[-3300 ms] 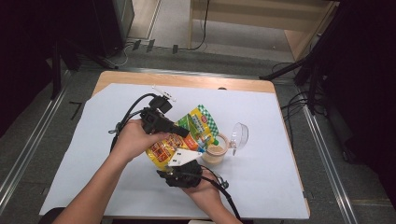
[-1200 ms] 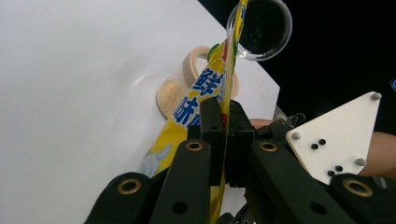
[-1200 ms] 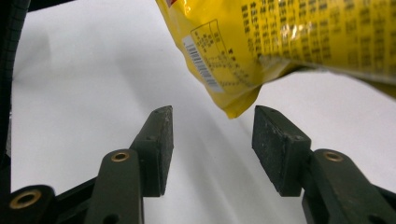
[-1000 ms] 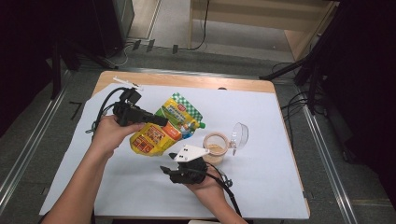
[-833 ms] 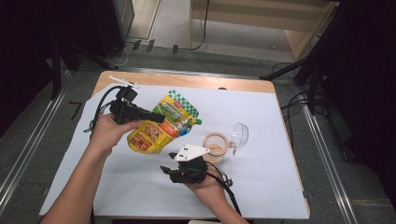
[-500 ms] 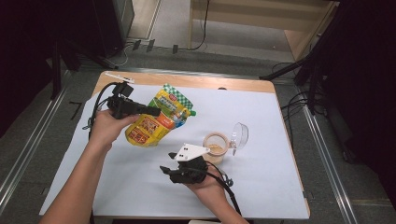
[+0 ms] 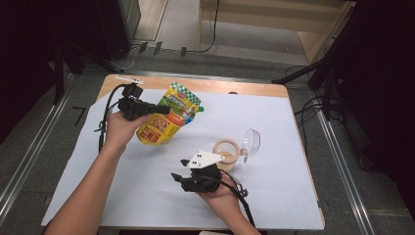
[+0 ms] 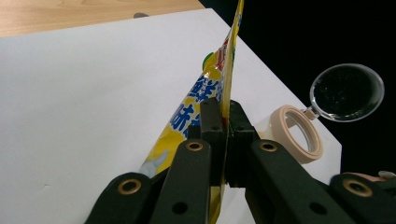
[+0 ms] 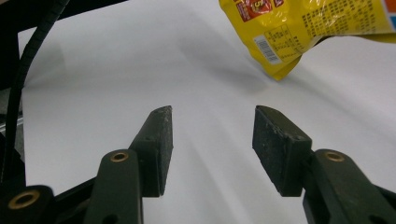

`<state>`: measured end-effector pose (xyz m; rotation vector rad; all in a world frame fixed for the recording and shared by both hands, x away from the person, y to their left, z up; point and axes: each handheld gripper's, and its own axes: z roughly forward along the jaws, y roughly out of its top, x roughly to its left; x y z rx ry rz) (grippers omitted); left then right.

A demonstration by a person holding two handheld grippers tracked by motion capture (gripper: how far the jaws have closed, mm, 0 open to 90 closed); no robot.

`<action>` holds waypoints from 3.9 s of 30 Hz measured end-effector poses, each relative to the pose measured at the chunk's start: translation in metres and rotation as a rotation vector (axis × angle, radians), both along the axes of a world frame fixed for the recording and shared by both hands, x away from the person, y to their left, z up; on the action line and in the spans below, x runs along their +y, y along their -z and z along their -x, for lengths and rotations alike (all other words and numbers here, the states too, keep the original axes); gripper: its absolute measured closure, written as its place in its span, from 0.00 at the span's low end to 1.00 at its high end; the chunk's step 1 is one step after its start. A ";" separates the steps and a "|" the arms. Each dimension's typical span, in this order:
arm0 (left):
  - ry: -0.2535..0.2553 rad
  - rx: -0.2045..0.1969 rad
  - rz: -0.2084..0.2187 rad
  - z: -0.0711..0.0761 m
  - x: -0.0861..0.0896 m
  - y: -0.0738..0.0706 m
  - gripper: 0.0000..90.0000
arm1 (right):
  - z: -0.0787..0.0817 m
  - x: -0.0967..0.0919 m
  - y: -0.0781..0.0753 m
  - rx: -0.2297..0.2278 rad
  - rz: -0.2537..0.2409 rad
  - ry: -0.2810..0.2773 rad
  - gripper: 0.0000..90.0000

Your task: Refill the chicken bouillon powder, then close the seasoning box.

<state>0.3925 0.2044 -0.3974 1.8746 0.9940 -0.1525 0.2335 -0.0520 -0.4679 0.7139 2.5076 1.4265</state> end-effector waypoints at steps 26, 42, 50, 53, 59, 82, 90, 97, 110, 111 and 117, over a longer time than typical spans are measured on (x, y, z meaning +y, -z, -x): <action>-0.015 0.007 0.003 0.026 0.029 0.003 0.98 | 0.000 -0.009 -0.016 0.003 -0.024 0.002 0.55; -0.022 -0.041 -0.031 0.059 0.054 0.006 0.97 | -0.003 -0.014 -0.023 -0.023 -0.020 0.007 0.55; -0.020 -0.075 -0.017 0.075 0.067 0.005 0.93 | -0.003 -0.015 -0.024 -0.026 -0.019 0.010 0.55; -0.017 -0.079 -0.009 0.078 0.070 0.004 0.89 | -0.003 -0.014 -0.023 -0.025 -0.014 0.008 0.55; 0.005 -0.093 0.004 0.081 0.071 -0.002 0.78 | -0.003 -0.013 -0.023 -0.024 -0.008 0.001 0.55; -0.020 -0.095 -0.038 0.082 0.065 -0.062 0.61 | -0.009 -0.023 -0.035 0.063 0.005 -0.021 0.55; -0.045 -0.086 -0.032 0.064 0.067 -0.074 0.60 | -0.013 -0.033 -0.044 0.075 -0.002 -0.008 0.57; -0.068 -0.092 -0.048 0.056 0.075 -0.072 0.56 | -0.017 -0.041 -0.049 0.083 -0.004 -0.003 0.57; -0.132 -0.094 -0.069 0.046 0.092 -0.049 0.53 | -0.021 -0.066 -0.070 0.071 -0.018 0.019 0.61; -0.134 -0.088 -0.069 0.044 0.093 -0.047 0.53 | -0.022 -0.069 -0.072 0.071 -0.021 0.026 0.61; -0.133 -0.099 -0.112 0.042 0.093 -0.035 0.52 | -0.023 -0.087 -0.081 0.057 -0.035 0.051 0.62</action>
